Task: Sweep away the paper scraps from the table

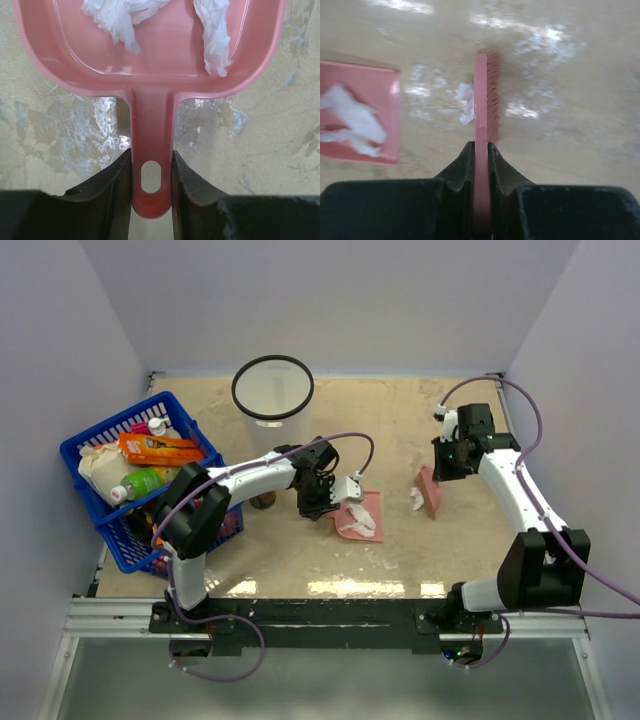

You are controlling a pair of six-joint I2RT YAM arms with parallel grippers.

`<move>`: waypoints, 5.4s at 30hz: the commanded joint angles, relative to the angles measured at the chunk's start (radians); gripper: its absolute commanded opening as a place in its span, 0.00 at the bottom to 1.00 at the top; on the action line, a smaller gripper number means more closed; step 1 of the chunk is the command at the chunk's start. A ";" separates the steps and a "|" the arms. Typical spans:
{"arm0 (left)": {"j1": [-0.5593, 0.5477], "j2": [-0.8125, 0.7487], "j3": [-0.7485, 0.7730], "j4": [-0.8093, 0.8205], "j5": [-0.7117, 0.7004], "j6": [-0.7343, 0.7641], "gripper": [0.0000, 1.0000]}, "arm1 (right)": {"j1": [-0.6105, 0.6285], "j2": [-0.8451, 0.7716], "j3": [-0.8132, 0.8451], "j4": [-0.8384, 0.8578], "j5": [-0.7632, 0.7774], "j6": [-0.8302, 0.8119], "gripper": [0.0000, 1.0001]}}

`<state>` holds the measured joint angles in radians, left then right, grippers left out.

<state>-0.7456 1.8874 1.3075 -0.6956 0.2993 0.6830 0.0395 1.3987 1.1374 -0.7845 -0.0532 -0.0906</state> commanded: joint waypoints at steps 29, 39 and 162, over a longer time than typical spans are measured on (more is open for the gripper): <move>-0.003 -0.083 0.142 0.058 0.152 -0.109 0.00 | -0.010 -0.054 0.294 0.004 -0.059 -0.001 0.00; 0.054 -0.163 0.329 -0.063 0.187 -0.131 0.00 | -0.013 -0.007 0.348 0.093 0.051 -0.005 0.00; 0.078 -0.169 0.268 -0.303 0.161 0.073 0.00 | -0.035 -0.228 0.116 0.316 -0.010 -0.561 0.00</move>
<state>-0.6636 1.7031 1.6543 -1.0409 0.4168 0.7624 0.0055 1.2396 1.3136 -0.5880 -0.1276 -0.4194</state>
